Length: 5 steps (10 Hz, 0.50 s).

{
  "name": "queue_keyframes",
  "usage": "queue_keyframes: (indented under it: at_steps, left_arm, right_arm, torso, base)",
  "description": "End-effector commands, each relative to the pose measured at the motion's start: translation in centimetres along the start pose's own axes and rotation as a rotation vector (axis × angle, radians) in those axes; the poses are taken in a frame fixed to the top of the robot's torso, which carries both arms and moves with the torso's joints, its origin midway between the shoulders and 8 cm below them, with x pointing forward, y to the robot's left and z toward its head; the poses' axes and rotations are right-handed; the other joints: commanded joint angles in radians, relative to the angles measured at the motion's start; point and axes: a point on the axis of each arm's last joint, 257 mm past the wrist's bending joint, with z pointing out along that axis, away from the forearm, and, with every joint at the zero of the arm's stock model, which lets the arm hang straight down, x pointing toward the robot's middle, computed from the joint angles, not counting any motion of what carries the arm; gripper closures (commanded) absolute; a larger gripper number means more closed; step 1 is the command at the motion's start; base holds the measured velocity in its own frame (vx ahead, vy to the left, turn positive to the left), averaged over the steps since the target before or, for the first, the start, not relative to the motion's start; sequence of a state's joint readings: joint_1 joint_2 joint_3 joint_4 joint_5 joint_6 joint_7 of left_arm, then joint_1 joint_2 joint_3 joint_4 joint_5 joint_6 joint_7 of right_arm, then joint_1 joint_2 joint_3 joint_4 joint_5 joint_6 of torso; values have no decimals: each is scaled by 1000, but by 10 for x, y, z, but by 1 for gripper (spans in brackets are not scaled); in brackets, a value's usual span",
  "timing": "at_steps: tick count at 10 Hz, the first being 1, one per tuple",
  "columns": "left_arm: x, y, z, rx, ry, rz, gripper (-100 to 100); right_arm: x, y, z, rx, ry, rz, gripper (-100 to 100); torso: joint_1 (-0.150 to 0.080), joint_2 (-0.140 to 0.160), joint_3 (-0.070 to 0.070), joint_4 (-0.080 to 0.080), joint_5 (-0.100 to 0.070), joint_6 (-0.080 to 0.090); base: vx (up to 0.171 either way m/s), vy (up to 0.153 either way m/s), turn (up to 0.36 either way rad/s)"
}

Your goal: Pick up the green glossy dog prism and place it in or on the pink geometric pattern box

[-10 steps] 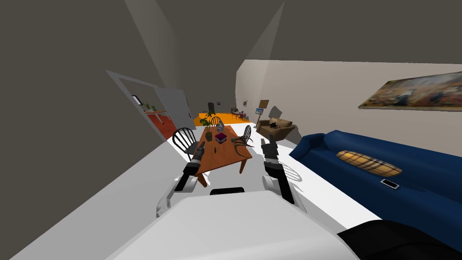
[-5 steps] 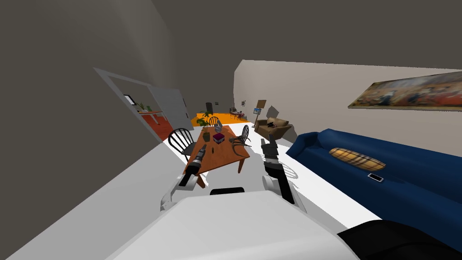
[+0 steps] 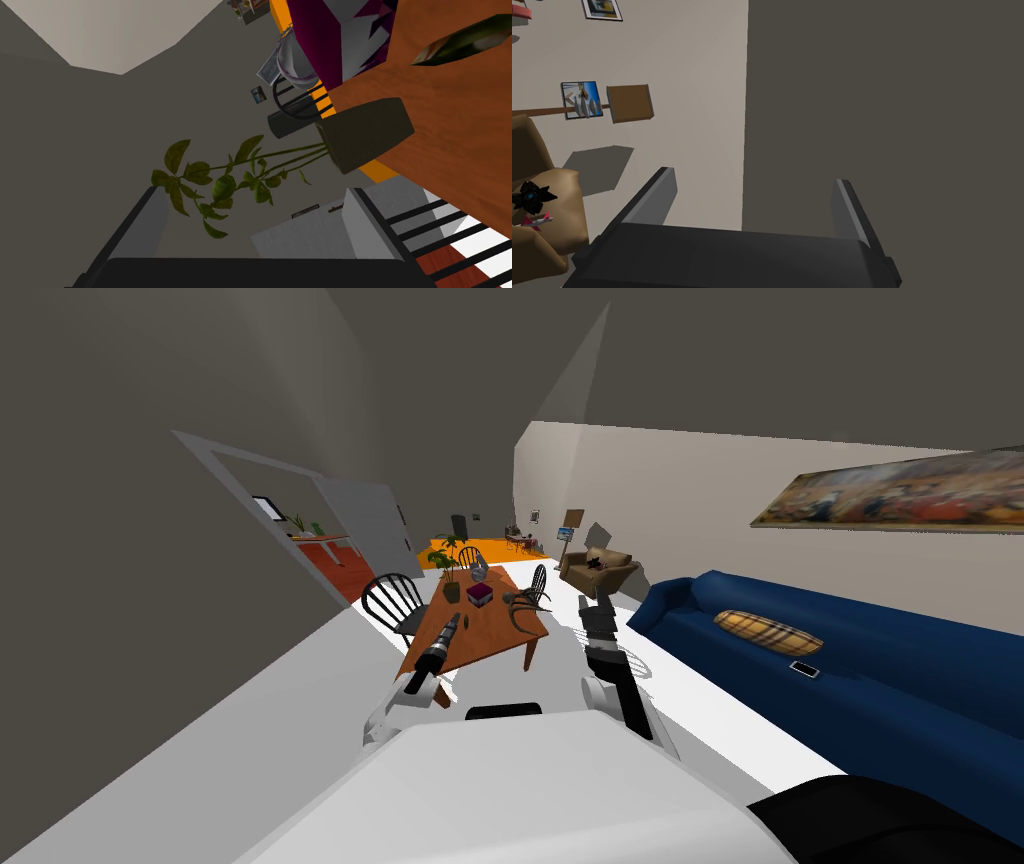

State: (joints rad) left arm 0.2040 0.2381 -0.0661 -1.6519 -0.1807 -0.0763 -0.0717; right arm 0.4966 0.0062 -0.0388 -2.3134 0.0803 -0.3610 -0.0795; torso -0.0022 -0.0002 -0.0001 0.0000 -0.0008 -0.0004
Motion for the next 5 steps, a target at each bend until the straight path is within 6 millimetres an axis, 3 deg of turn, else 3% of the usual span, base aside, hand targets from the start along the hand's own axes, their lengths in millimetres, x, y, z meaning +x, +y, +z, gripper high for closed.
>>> queue_keyframes:
  at_steps: [1,5]
  left_arm:
    - [3,24,4,-62,17,35,-100]
    - [9,79,5,-191,54,103,-100]
  right_arm:
    - [0,0,0,0,0,0,0]
    - [0,0,0,0,0,0,0]
  torso:
    - [0,0,0,0,0,0]
    - [0,-1,0,0,0,0]
  base:
    - [0,-40,-84]
    - [12,-43,-90]
